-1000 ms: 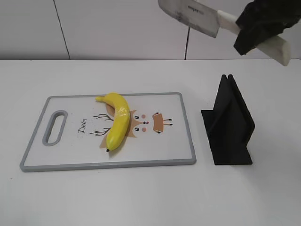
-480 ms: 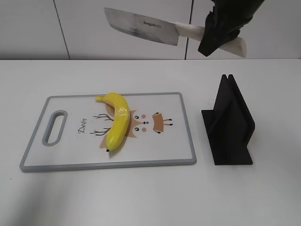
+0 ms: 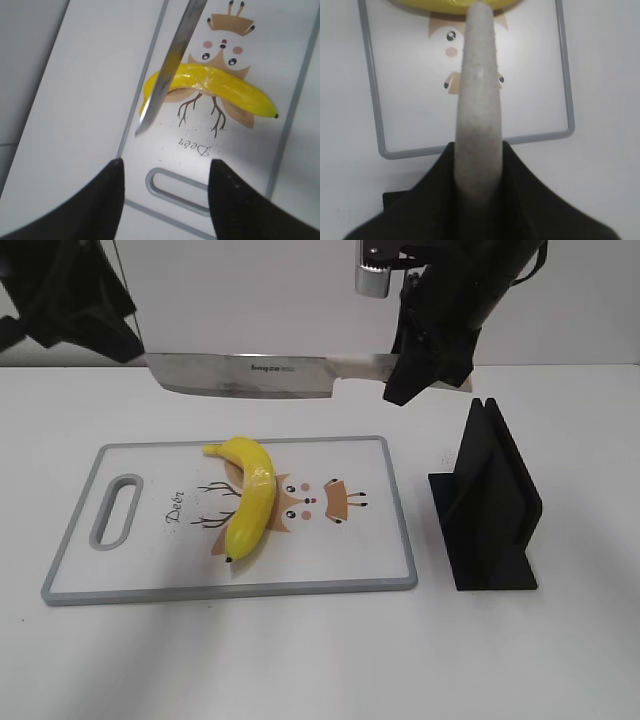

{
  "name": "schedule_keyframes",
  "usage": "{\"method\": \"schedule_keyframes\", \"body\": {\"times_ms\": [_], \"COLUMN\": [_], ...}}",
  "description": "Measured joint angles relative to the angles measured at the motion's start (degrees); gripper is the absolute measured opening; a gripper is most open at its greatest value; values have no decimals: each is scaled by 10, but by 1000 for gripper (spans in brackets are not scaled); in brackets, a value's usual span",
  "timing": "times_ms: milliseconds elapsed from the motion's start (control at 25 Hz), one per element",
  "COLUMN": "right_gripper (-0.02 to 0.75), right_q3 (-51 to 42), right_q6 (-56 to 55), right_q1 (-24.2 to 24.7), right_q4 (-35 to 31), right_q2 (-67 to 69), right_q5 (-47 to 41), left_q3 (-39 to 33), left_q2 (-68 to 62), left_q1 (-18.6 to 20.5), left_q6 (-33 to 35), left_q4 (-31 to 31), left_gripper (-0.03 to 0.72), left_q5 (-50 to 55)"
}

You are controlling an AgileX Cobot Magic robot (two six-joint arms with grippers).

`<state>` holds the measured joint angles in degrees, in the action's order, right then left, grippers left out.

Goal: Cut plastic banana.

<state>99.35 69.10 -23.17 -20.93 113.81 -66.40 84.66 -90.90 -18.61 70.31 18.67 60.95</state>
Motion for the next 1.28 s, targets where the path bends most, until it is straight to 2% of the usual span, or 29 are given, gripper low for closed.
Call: {"method": "schedule_keyframes", "body": {"times_ms": [120,280,440,560,640,760,880,1280], "right_gripper": [167,167,167,167,167,167,167,167], "right_q3": [1,2,3,4,8,13,13,15], "right_q6": [37,58,78,81,81,81,87,84], "right_q1": [0,0,0,0,0,0,0,1], "right_q4": [-35,-49,-58,-62,-65,-72,-68,-61], "right_q2": [6,14,28,39,43,44,44,88], "right_q5": [1,10,12,12,12,18,26,25], "left_q3": [1,1,1,2,3,5,5,5], "left_q2": [-37,-72,-96,-108,-115,-125,-134,-196], "left_q1": [-1,-1,-1,-1,-1,-1,-1,-1], "left_q6": [37,53,58,60,60,60,68,72], "left_q4": [28,36,41,44,44,46,46,63], "left_gripper": [499,492,441,340,232,109,17,-9], "left_q5": [-3,-18,-44,-54,-54,-60,-57,-52]}}
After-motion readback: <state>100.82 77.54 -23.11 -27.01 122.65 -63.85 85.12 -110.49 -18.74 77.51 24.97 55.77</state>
